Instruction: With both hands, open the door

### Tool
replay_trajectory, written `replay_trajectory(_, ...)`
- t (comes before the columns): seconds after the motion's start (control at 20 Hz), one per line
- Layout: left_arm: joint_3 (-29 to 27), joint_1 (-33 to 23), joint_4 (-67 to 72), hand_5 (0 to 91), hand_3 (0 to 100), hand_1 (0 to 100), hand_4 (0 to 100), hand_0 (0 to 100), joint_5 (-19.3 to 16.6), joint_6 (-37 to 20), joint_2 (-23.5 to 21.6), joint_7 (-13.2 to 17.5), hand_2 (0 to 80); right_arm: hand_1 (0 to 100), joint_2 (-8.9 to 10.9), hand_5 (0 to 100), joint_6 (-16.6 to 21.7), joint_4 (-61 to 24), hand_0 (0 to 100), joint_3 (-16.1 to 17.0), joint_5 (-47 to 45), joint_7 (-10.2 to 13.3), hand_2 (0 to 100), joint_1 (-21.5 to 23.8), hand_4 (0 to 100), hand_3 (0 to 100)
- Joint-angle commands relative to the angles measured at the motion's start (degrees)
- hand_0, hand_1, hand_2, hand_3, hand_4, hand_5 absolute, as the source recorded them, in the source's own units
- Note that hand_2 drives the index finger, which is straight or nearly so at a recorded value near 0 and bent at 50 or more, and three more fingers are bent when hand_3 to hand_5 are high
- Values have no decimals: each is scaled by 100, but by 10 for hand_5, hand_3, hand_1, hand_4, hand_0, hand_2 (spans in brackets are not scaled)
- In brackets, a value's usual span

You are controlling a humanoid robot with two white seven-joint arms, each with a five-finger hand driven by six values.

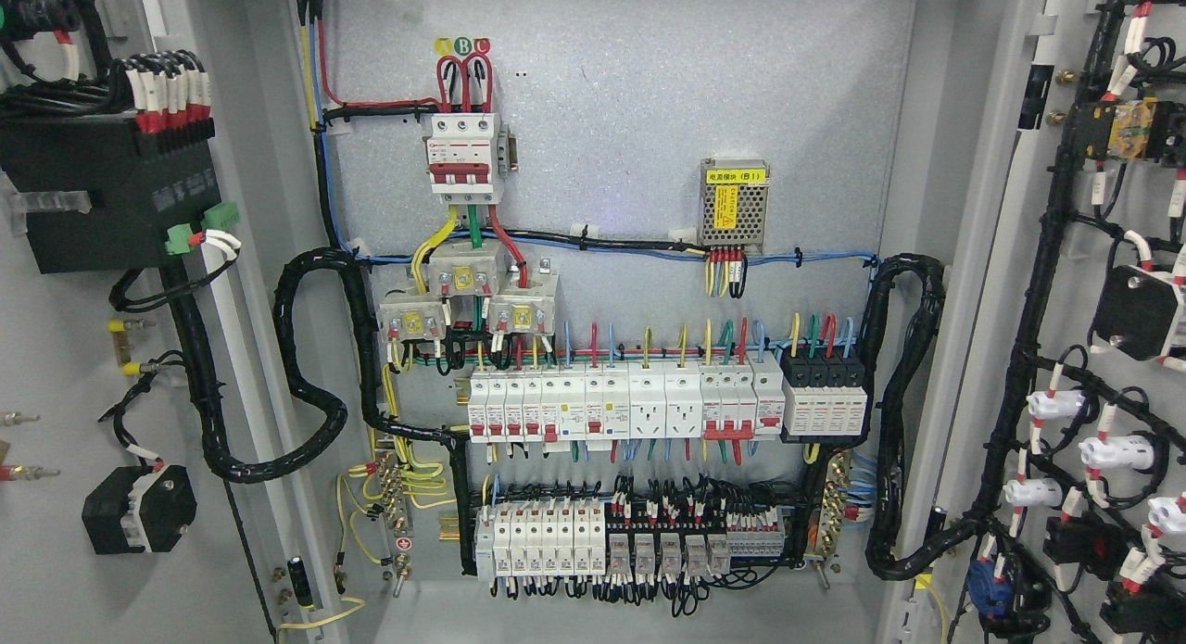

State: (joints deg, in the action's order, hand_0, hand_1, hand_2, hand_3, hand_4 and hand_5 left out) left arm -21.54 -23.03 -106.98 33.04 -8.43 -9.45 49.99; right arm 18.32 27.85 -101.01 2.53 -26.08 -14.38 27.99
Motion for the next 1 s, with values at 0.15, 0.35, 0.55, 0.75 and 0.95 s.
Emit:
replay_trajectory(0.15,-930,62,538,0,29,0,34,292,316,8,-241,239,28,0,304,0,-51,55,219,143,-695,-250,0,31,0,0)
replay_trajectory(0.35,-1264,88,854,0,29,0,34,292,703,9,-557,309,29,0,444,0,-43,90,219,248,-758,-302,0,110,0,0)
replay_trajectory(0.55,-1300,272,1205,0,29,0,34,292,835,9,-787,336,29,0,444,0,-34,169,219,310,-767,-487,0,137,0,0)
replay_trajectory(0.75,-1309,475,1715,0,29,0,34,291,1116,0,-1111,450,29,0,584,0,-25,178,219,336,-776,-496,0,145,0,0)
replay_trajectory(0.95,-1379,677,2128,0,28,0,34,291,1310,0,-1472,476,29,0,611,0,-25,178,219,362,-811,-496,0,145,0,0)
